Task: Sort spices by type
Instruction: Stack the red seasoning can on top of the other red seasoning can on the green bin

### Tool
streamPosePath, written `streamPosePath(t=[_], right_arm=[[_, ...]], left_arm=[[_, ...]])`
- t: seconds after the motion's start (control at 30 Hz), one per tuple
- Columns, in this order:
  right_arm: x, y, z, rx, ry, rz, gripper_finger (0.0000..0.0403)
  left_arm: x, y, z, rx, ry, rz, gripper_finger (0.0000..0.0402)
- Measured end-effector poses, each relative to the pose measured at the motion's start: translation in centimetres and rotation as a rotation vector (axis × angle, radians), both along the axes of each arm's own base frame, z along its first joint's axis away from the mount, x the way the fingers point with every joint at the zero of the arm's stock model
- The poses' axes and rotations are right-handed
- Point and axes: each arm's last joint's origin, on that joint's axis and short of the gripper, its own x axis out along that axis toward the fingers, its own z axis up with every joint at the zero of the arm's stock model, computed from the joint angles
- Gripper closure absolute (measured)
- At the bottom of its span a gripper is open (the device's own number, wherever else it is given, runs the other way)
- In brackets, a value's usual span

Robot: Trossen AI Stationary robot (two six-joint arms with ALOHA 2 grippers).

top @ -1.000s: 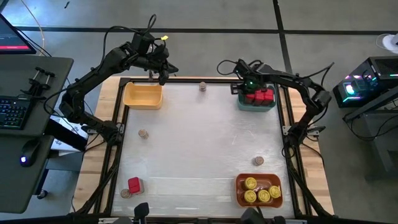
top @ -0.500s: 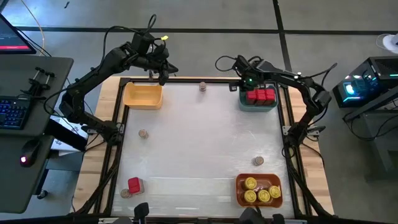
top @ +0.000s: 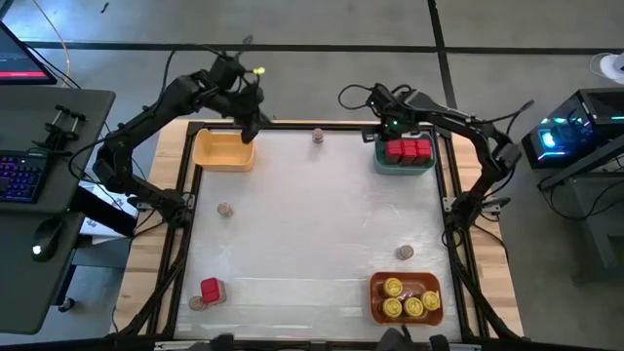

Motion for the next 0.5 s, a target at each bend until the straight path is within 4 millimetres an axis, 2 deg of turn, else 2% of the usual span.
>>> streamPosePath(t=[0.13, 0.3, 0.4, 0.5], right_arm=[[0.5, 1.4, 0.9, -0.051, 0.011, 0.042, 0.0403], [0.7, 2.3, 1.6, -0.084, 0.010, 0.127, 0.0403], [0.7, 2.5, 2.0, -0.095, 0.013, 0.192, 0.0403], [0.7, 2.4, 2.2, -0.115, 0.009, 0.243, 0.0403]], left_arm=[[0.2, -2.8, -2.0, -0.150, 0.088, -0.036, 0.0402], [0.5, -8.9, -5.3, -0.224, 0.069, -0.054, 0.0401], [-0.5, -12.8, -7.3, -0.241, 0.178, 0.038, 0.0402], [-2.3, -16.4, -7.4, -0.264, 0.262, 0.117, 0.0402]])
